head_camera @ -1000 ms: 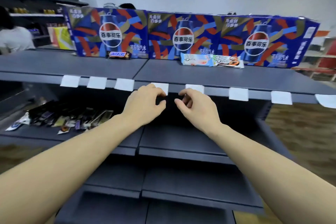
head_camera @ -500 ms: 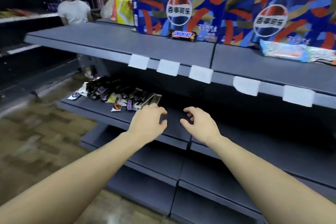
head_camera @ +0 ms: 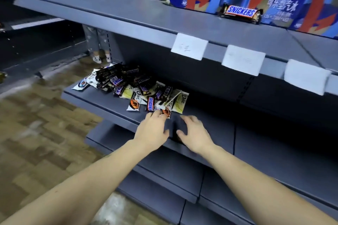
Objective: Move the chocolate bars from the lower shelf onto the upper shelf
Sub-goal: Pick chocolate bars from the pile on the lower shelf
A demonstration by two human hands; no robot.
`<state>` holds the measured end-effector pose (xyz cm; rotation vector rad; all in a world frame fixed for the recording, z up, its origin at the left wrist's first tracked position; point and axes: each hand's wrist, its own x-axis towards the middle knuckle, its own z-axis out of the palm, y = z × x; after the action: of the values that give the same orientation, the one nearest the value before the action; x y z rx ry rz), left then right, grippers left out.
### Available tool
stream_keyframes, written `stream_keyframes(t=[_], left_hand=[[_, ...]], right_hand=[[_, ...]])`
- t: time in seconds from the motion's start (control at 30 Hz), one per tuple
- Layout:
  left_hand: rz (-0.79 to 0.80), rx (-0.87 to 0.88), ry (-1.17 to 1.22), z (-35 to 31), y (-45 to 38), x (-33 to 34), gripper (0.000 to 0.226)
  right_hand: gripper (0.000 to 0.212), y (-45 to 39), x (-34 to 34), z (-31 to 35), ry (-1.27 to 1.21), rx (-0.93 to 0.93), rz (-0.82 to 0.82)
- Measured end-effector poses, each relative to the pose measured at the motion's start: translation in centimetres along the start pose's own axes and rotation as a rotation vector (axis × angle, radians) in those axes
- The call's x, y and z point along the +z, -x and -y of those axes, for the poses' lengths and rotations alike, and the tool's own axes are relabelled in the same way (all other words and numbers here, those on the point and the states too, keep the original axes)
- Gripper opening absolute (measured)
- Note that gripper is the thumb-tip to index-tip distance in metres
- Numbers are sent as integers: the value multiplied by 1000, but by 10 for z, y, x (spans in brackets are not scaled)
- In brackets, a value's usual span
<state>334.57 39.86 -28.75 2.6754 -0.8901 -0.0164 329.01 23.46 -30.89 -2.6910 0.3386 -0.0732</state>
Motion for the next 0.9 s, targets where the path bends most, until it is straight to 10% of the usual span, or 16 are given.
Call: stream_keyframes(t=[0.27, 0.63, 0.9], left_hand=[[-65, 28, -144, 4, -39, 38, 53], [-27, 111, -45, -41, -33, 42, 37], [-43, 189, 119, -73, -17, 49, 29]], right_hand=[[59, -62, 27, -11, 92, 94, -2], [20, -4, 19, -48, -291, 266, -451], [51, 55, 2, -67, -441, 371, -480]])
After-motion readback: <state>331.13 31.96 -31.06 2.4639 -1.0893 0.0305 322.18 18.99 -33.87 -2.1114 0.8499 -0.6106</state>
